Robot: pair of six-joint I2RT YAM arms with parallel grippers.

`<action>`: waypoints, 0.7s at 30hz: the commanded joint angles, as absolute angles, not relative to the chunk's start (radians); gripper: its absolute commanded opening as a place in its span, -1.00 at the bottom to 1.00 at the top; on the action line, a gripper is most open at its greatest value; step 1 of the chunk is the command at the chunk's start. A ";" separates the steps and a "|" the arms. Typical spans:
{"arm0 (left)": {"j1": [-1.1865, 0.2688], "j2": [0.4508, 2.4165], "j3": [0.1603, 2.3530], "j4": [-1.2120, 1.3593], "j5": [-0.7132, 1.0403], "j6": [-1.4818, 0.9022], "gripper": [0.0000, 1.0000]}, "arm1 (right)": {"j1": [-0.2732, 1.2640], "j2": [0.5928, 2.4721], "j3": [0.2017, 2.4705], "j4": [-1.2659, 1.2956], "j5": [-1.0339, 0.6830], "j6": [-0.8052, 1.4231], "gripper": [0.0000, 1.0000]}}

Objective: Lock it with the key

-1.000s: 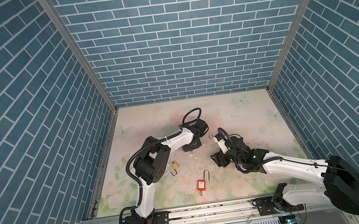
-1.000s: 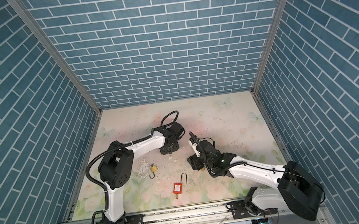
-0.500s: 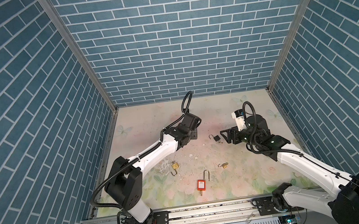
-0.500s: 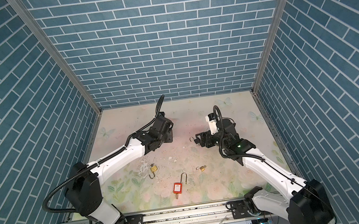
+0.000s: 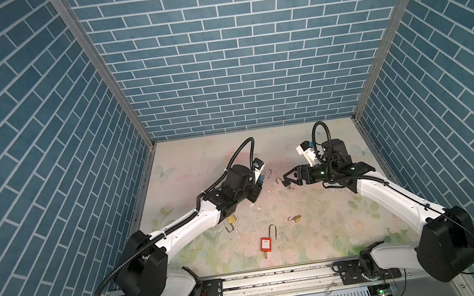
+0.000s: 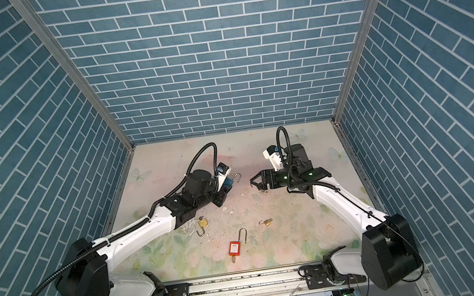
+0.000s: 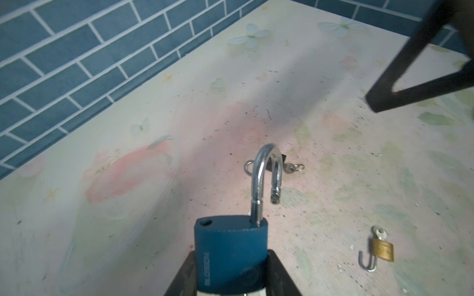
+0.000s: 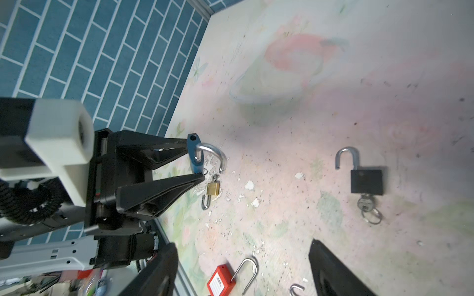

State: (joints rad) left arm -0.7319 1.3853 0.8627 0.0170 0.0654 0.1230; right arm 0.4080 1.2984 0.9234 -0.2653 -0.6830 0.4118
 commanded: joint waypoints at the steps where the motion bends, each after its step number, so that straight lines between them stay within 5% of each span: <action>1: -0.734 1.328 0.793 0.214 0.202 0.240 -0.73 | 0.422 1.306 0.930 -0.328 -0.743 0.384 0.63; 21: -0.733 1.268 0.678 0.346 0.288 0.304 -0.68 | 0.470 1.394 0.963 -0.302 -0.640 0.394 0.61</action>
